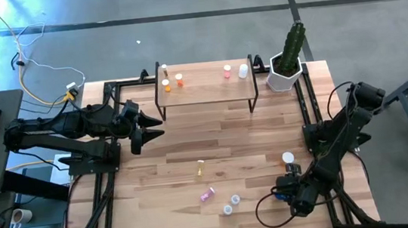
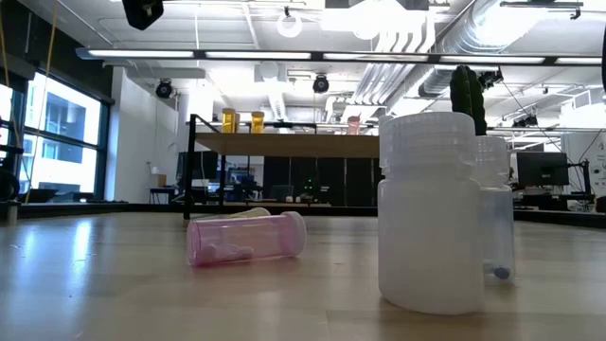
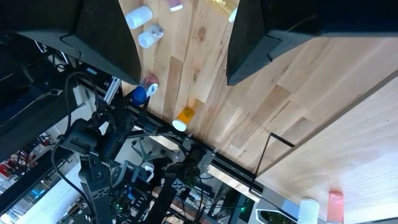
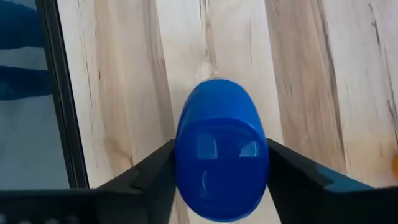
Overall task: Pick and place medicine bottles onto shelf by color
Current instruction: Put the blue medicine bottle on the shelf
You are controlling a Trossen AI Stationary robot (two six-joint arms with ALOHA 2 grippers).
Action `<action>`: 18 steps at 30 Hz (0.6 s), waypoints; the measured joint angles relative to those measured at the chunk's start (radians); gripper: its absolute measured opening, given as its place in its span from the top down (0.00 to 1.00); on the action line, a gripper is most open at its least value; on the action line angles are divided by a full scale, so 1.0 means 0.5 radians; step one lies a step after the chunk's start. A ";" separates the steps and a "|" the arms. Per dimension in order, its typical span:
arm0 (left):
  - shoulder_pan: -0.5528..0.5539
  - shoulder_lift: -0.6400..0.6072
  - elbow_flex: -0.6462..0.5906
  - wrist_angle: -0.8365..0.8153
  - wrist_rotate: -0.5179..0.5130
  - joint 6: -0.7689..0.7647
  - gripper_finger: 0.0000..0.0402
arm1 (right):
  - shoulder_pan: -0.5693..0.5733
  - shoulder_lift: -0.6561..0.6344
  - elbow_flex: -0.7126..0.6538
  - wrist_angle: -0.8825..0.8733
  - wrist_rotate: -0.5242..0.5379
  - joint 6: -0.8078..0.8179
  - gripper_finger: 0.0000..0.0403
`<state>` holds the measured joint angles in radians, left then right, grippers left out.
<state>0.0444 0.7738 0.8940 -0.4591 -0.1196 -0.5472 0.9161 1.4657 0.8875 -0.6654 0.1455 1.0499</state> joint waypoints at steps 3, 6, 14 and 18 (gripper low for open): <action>0.000 0.000 0.000 0.000 0.000 0.000 0.43 | 0.000 -0.003 0.002 0.012 0.007 0.034 0.60; 0.000 0.000 0.000 0.000 0.000 0.000 0.43 | -0.001 -0.003 0.002 0.026 0.005 0.085 0.61; 0.000 0.000 0.000 0.000 -0.002 0.010 0.43 | -0.129 -0.001 0.159 -0.060 0.006 0.195 0.60; 0.000 0.000 0.000 0.000 -0.043 0.020 0.43 | -0.247 -0.001 0.305 -0.222 0.007 0.170 0.59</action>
<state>0.0444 0.7738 0.8940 -0.4591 -0.1413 -0.5373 0.7926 1.4654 1.0402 -0.7765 0.1490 1.1348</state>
